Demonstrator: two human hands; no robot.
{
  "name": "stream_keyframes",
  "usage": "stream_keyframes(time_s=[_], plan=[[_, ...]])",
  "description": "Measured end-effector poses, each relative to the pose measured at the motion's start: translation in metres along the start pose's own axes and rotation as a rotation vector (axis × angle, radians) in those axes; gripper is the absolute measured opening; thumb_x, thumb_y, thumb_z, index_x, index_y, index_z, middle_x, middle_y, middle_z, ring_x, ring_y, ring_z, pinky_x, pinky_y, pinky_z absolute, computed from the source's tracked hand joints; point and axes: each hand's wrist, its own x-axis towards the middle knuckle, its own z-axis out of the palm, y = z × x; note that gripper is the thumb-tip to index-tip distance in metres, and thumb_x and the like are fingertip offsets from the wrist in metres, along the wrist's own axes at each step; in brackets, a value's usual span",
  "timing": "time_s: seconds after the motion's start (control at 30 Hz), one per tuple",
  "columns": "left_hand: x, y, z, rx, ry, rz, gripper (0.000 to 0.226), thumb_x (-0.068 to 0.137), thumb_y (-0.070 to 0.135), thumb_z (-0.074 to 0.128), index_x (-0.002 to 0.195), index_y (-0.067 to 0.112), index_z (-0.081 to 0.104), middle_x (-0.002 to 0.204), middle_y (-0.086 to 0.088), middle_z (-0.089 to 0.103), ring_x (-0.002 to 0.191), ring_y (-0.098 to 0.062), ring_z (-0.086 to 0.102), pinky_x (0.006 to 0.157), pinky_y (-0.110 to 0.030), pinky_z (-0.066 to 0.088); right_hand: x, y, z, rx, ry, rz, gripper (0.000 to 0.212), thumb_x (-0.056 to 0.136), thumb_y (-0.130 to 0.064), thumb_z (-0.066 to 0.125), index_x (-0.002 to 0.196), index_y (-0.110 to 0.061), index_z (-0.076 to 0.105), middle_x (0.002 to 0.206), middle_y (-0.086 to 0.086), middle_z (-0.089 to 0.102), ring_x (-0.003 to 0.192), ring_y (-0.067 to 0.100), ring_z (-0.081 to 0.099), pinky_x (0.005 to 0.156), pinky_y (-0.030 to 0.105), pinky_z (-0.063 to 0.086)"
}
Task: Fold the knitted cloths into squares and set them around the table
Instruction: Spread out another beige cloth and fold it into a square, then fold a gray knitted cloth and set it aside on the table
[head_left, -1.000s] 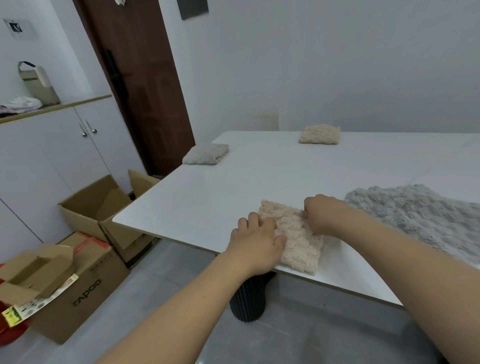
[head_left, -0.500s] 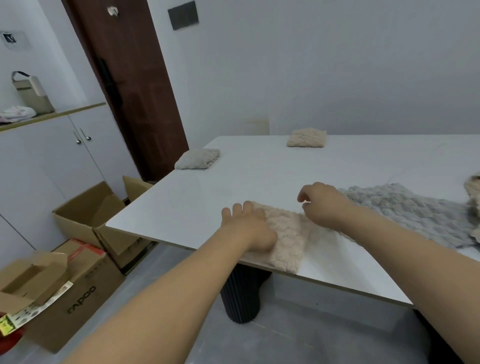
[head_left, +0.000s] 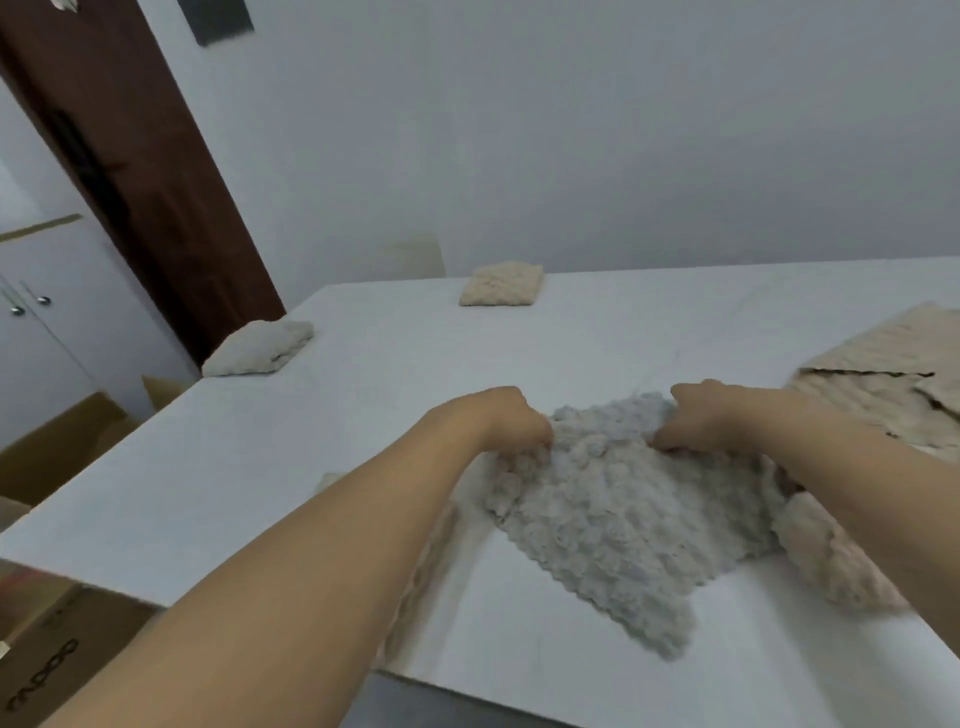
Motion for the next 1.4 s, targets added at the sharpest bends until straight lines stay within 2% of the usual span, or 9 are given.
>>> stream_keyframes(time_s=[0.07, 0.17, 0.33, 0.53, 0.67, 0.77, 0.93, 1.07, 1.4], plan=[[0.025, 0.017, 0.003, 0.055, -0.103, -0.024, 0.025, 0.086, 0.037, 0.064, 0.086, 0.014, 0.056, 0.09, -0.004, 0.057, 0.075, -0.02, 0.052, 0.062, -0.029, 0.038, 0.02, 0.008, -0.003, -0.023, -0.044, -0.026, 0.079, 0.08, -0.058, 0.061, 0.142, -0.018, 0.034, 0.144, 0.011, 0.033, 0.129, 0.033, 0.039, 0.099, 0.041, 0.041], [0.054, 0.031, 0.001, 0.044, -0.169, -0.045, 0.023, 0.081, 0.029, 0.07, 0.082, 0.012, 0.055, 0.084, -0.003, 0.055, 0.071, -0.02, 0.05, 0.061, -0.029, 0.038, 0.042, 0.008, -0.013, 0.151, -0.188, -0.142, 0.087, 0.078, -0.036, 0.07, 0.149, -0.021, 0.023, 0.148, 0.007, 0.034, 0.125, 0.028, 0.045, 0.1, 0.039, 0.043], [0.07, 0.047, -0.024, -0.271, -0.247, -0.103, 0.027, 0.078, 0.016, 0.07, 0.073, 0.017, 0.043, 0.071, 0.0, 0.046, 0.063, -0.017, 0.042, 0.055, -0.027, 0.03, 0.062, 0.005, -0.029, 0.244, -0.38, -0.205, 0.02, 0.078, -0.016, 0.066, 0.089, -0.014, 0.049, 0.085, 0.002, 0.053, 0.072, 0.02, 0.05, 0.061, 0.029, 0.037], [0.069, 0.059, -0.059, -0.396, -0.369, -0.212, 0.042, 0.07, 0.042, 0.072, 0.102, 0.018, 0.061, 0.098, -0.001, 0.066, 0.087, -0.02, 0.065, 0.079, -0.036, 0.053, 0.076, 0.028, -0.079, 0.558, -0.596, -0.206, 0.02, 0.079, -0.008, 0.056, 0.078, -0.013, 0.037, 0.07, 0.001, 0.034, 0.063, 0.019, 0.029, 0.056, 0.03, 0.024], [0.067, 0.063, -0.092, -0.447, -0.229, -0.235, 0.023, 0.073, 0.035, 0.057, 0.067, 0.017, 0.044, 0.074, 0.001, 0.045, 0.067, -0.018, 0.041, 0.066, -0.033, 0.033, 0.094, 0.039, -0.132, 0.931, -0.405, -0.107, 0.015, 0.076, -0.004, 0.051, 0.08, -0.012, 0.039, 0.075, 0.006, 0.035, 0.063, 0.02, 0.031, 0.056, 0.031, 0.023], [0.066, 0.07, -0.132, -0.385, -0.032, -0.187, 0.021, 0.083, 0.018, 0.051, 0.071, 0.017, 0.034, 0.072, 0.001, 0.038, 0.065, -0.017, 0.035, 0.061, -0.032, 0.025, 0.101, 0.033, -0.185, 1.001, -0.223, -0.132, 0.02, 0.079, 0.001, 0.052, 0.077, -0.014, 0.038, 0.072, 0.006, 0.036, 0.062, 0.019, 0.032, 0.055, 0.029, 0.023], [0.063, 0.089, -0.215, -0.21, 0.244, -0.063, 0.006, 0.086, 0.014, 0.049, 0.082, 0.017, 0.052, 0.083, 0.0, 0.057, 0.074, -0.019, 0.051, 0.058, -0.031, 0.036, 0.101, 0.02, -0.274, 1.018, 0.043, -0.238, 0.028, 0.081, 0.006, 0.051, 0.068, -0.014, 0.037, 0.064, 0.004, 0.032, 0.057, 0.017, 0.032, 0.052, 0.029, 0.02], [0.061, 0.102, -0.247, -0.225, 0.399, -0.009, 0.002, 0.089, 0.018, 0.055, 0.088, 0.019, 0.056, 0.082, 0.002, 0.058, 0.068, -0.016, 0.052, 0.053, -0.028, 0.036, 0.097, 0.031, -0.314, 1.105, 0.172, -0.221, 0.023, 0.088, 0.003, 0.048, 0.098, -0.015, 0.037, 0.069, 0.003, 0.035, 0.056, 0.017, 0.034, 0.05, 0.029, 0.024], [0.087, 0.122, -0.146, -0.042, 0.131, -0.031, 0.012, 0.089, 0.014, 0.053, 0.094, 0.021, 0.061, 0.101, 0.003, 0.059, 0.096, -0.022, 0.055, 0.083, -0.034, 0.047, 0.126, 0.103, -0.236, 0.866, 0.037, -0.276, 0.022, 0.085, -0.002, 0.043, 0.078, -0.02, 0.033, 0.067, -0.001, 0.034, 0.058, 0.015, 0.03, 0.051, 0.027, 0.025]])
